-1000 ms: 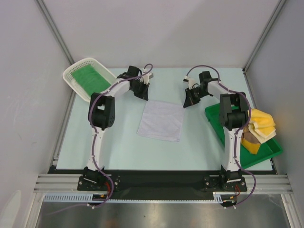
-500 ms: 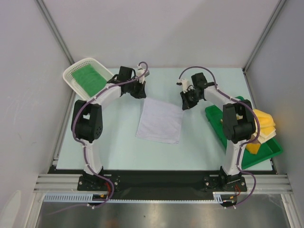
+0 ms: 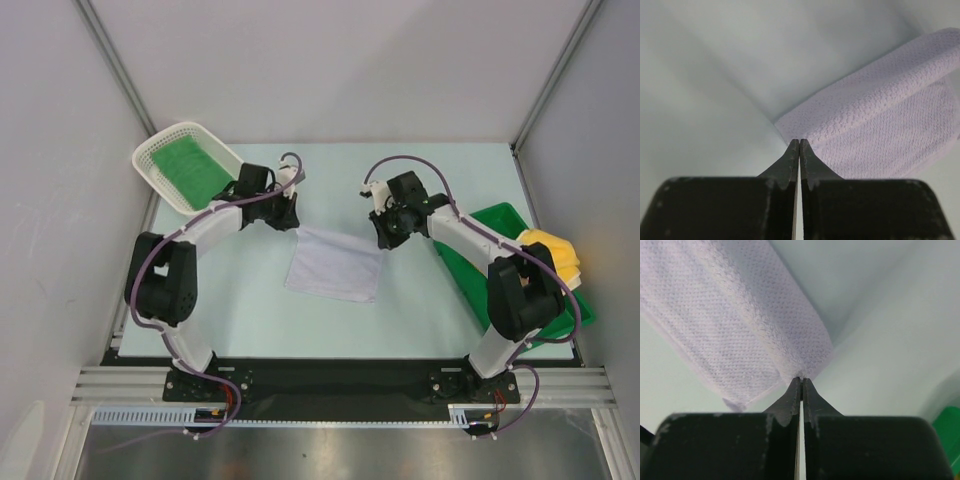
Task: Fold and stack the towels
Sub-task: Fold the towel
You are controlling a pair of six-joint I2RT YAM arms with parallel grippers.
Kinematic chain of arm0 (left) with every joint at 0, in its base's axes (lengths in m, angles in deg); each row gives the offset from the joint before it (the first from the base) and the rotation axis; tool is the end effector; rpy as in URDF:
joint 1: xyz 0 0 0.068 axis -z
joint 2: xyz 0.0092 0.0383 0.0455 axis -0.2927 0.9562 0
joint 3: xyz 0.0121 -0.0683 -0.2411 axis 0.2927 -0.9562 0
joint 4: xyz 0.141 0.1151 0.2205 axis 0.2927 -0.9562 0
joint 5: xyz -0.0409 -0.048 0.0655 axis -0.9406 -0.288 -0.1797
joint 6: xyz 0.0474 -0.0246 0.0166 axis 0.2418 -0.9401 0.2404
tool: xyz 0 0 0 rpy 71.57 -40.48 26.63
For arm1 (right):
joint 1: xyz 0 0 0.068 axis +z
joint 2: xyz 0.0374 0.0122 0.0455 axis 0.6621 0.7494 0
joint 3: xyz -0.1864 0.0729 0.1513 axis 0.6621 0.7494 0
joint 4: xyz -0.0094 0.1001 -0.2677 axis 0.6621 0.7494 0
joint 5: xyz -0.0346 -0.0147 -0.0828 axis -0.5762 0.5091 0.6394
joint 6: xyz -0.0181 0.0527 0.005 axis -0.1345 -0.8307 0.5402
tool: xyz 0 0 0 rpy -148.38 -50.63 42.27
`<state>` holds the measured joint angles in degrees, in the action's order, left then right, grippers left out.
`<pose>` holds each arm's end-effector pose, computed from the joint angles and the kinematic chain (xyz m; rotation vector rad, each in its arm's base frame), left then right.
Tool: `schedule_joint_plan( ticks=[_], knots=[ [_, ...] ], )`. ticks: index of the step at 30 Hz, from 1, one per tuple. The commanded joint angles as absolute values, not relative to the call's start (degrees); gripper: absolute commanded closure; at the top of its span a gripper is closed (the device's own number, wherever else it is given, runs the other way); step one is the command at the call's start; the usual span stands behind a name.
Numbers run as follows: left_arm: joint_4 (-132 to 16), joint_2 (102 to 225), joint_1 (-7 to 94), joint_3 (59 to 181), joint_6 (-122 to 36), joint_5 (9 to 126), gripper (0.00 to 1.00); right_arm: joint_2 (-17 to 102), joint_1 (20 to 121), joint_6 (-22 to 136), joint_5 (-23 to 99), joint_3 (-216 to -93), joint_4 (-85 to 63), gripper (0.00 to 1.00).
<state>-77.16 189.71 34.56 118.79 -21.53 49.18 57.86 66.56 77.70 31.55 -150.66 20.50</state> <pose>0.3814 -0.1387 0.1823 0.7698 2.2492 -0.6218 0.3394 0.1692 0.1990 -0.9443 2.3961 0.3838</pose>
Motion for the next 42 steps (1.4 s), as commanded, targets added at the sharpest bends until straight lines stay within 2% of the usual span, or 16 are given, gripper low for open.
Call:
schedule_joint_plan(
  ticks=[1, 19, 27, 31, 35, 36, 37, 39, 42],
  knots=[
    [-73.1, 184.0, 35.3, 115.6, -23.0, 49.7, 0.97, 54.9, 68.7, 73.7, 35.3, -148.6, 21.9, 1.00],
    [-80.1, 172.1, 38.9, 104.6, -25.5, 53.3, 0.98, 47.7, 74.6, 61.0, 33.7, -134.4, 19.5, 1.00],
    [-80.9, 168.9, 39.1, 98.8, -26.8, 54.1, 0.96, 46.5, 77.2, 58.6, 34.2, -132.1, 18.7, 0.99],
    [-83.1, 170.3, 39.2, 98.5, -28.0, 54.6, 0.87, 46.2, 78.6, 57.5, 34.0, -131.1, 17.9, 0.95],
    [-84.0, 168.4, 40.6, 97.7, -28.6, 56.7, 0.82, 45.5, 79.3, 56.8, 32.4, -130.1, 18.5, 0.83],
    [-84.2, 166.8, 40.7, 97.8, -29.0, 59.0, 0.77, 45.2, 79.4, 56.1, 31.7, -130.0, 18.5, 0.81],
    [-84.3, 166.0, 40.7, 97.9, -30.5, 60.6, 0.65, 44.5, 79.4, 55.7, 31.1, -129.7, 18.5, 0.74],
    [-84.9, 165.1, 40.8, 98.8, -32.8, 62.6, 0.64, 43.4, 79.5, 55.0, 29.3, -129.2, 18.3, 0.66],
    [-84.6, 164.5, 41.5, 98.4, -37.0, 62.2, 0.55, 41.7, 78.9, 52.7, 28.1, -128.7, 17.9, 0.62]
  ],
)
